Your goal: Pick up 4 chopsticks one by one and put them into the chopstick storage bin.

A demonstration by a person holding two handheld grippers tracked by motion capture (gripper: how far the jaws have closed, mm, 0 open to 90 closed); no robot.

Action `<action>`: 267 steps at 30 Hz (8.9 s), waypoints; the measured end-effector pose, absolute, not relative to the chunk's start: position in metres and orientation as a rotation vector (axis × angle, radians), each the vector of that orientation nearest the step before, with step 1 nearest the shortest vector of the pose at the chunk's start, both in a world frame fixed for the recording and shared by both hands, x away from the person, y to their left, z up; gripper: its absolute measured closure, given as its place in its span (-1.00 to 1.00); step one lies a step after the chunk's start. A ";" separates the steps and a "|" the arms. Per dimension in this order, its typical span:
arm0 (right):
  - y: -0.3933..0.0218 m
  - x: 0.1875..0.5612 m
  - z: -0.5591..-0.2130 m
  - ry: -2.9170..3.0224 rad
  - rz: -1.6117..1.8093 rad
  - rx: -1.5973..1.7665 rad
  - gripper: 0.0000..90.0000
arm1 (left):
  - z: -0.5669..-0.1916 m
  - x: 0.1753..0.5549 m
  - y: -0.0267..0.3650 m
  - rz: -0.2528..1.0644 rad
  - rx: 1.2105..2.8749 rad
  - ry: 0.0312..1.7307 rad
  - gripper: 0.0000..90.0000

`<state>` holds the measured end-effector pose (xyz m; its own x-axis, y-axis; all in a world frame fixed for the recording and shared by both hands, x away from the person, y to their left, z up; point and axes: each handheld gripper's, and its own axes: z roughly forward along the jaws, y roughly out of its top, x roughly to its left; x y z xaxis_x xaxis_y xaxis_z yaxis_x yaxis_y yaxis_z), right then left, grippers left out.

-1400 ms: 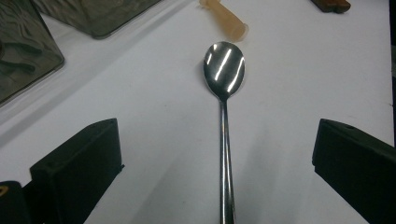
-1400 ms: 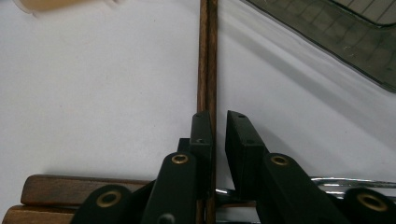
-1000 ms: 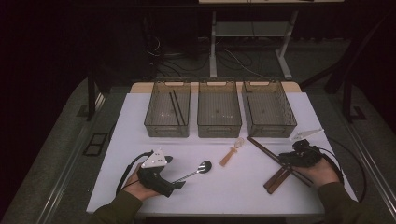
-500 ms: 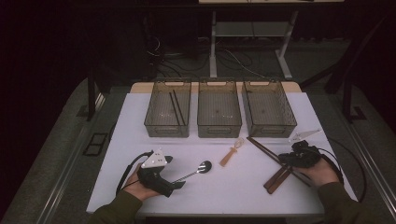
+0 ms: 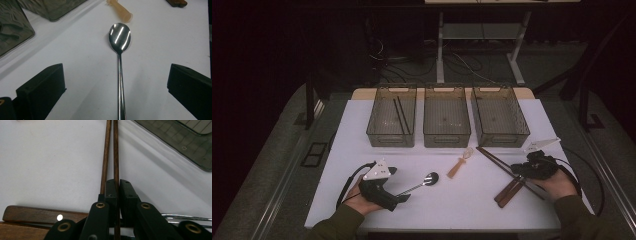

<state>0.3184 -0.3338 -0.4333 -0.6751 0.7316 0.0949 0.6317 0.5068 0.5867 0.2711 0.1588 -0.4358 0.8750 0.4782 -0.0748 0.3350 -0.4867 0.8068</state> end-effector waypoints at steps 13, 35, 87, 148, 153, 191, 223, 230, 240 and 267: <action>-0.343 0.311 -0.423 2.555 0.982 1.164 0.89 | -0.436 0.271 0.159 0.196 2.127 0.586 -0.99; -0.332 0.312 -0.409 2.567 1.144 1.086 0.89 | -0.438 0.271 0.166 0.177 2.068 0.645 -0.99; -0.224 0.349 -0.368 2.560 1.252 0.993 0.89 | -0.439 0.268 0.166 0.187 2.076 0.655 -0.99; -0.068 0.456 -0.338 2.527 1.109 1.074 0.88 | -0.441 0.271 0.159 0.164 2.093 0.622 -0.98; -0.048 0.469 -0.339 2.525 1.094 1.078 0.88 | -0.441 0.272 0.160 0.164 2.091 0.623 -0.98; 0.032 0.511 -0.368 2.490 1.006 1.224 0.42 | -0.439 0.272 0.159 0.169 2.080 0.613 -0.98; -0.057 0.445 -0.334 2.556 1.237 0.980 -0.09 | -0.439 0.271 0.160 0.174 2.089 0.613 -0.98; -0.085 0.428 -0.334 2.549 1.264 0.964 -0.18 | -0.439 0.270 0.159 0.177 2.085 0.621 -0.98; -0.118 0.405 -0.337 2.550 1.275 0.903 -0.41 | -0.440 0.271 0.159 0.168 2.080 0.624 -1.00; -0.227 0.346 -0.374 2.536 1.249 0.944 -0.51 | -0.441 0.271 0.161 0.184 2.099 0.625 -1.00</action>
